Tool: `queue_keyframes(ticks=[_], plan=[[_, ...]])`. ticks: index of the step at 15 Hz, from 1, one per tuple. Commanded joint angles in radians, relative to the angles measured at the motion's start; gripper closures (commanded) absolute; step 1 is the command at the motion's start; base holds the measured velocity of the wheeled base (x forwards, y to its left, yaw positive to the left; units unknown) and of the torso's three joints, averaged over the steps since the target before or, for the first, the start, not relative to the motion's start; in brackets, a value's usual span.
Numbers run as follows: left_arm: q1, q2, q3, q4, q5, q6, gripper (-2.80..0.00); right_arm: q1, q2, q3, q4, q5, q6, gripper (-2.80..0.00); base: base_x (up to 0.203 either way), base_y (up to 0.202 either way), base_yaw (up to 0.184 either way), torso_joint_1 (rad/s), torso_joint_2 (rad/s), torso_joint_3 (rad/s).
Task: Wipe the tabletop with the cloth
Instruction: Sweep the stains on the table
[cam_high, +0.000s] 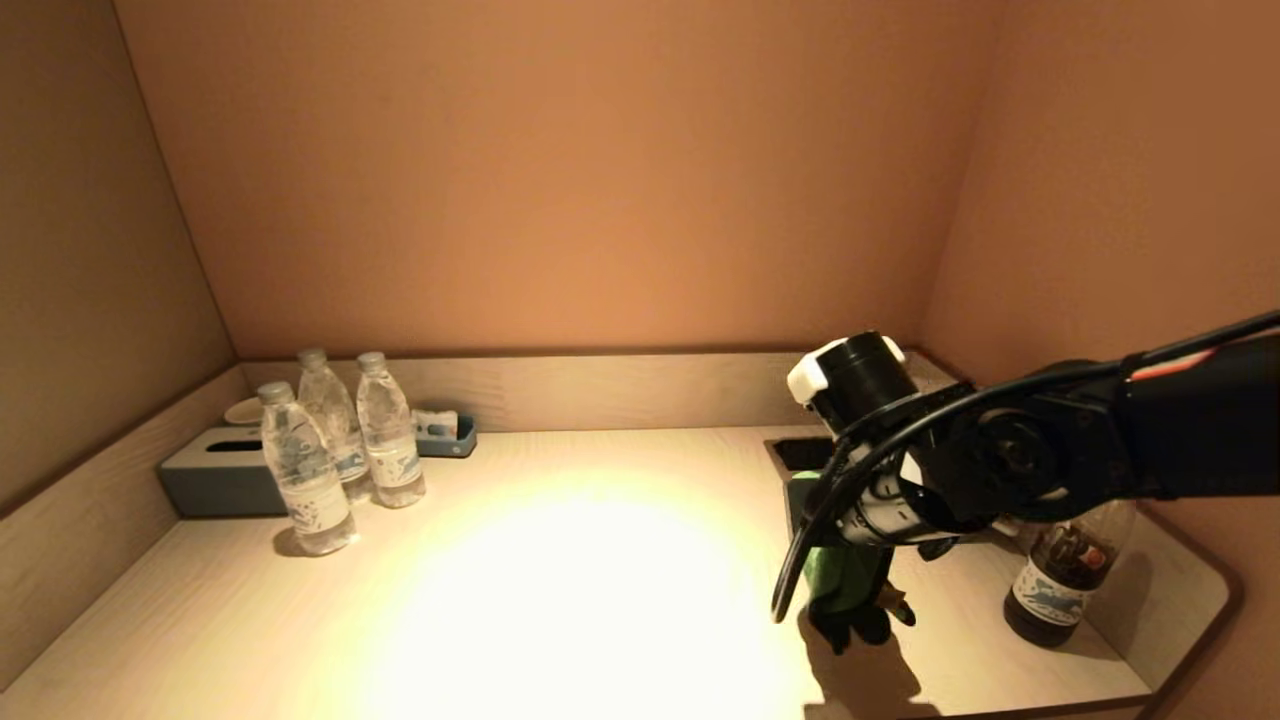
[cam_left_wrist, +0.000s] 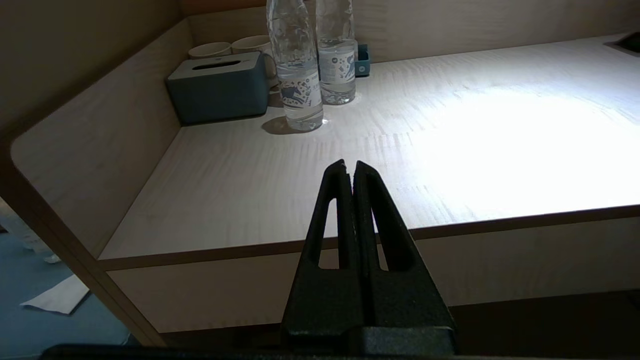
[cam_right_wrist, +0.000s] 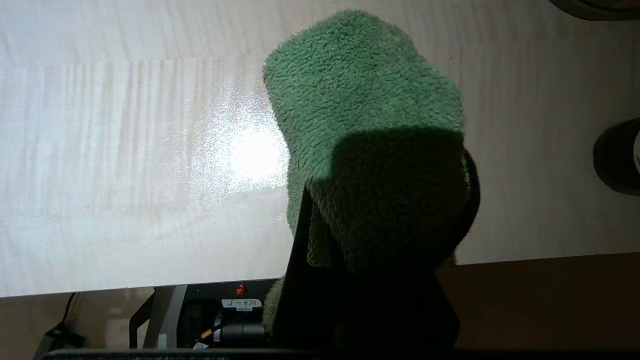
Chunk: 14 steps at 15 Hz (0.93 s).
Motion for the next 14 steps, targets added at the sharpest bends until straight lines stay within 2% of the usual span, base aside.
queue_keyframes(ticks=[1, 4, 8, 11, 14], plan=[[0.001, 0.001, -0.001, 0.0, -0.001, 0.001, 0.0, 0.001, 0.092, -0.015, -0.079, -0.003, -0.001, 0.0, 0.0, 0.0, 0.0, 0.0, 0.0, 0.0], [0.0, 0.001, 0.0, 0.0, -0.001, 0.002, 0.0, 0.002, 0.143, -0.051, -0.115, -0.004, -0.005, 0.0, 0.0, 0.0, 0.0, 0.0, 0.0, 0.0], [0.001, 0.001, 0.001, 0.0, -0.001, 0.002, 0.0, 0.002, 0.423, -0.189, -0.118, -0.008, 0.011, 0.0, 0.0, 0.0, 0.0, 0.0, 0.0, 0.0], [-0.001, 0.001, -0.001, 0.0, -0.001, 0.001, 0.0, 0.014, 0.557, -0.309, -0.114, -0.009, 0.042, 0.0, 0.0, 0.0, 0.0, 0.0, 0.0, 0.0], [0.001, 0.001, 0.0, 0.0, -0.001, 0.002, 0.0, 0.051, 0.597, -0.354, -0.112, -0.008, 0.051, 0.0, 0.0, 0.0, 0.0, 0.0, 0.0, 0.0]])
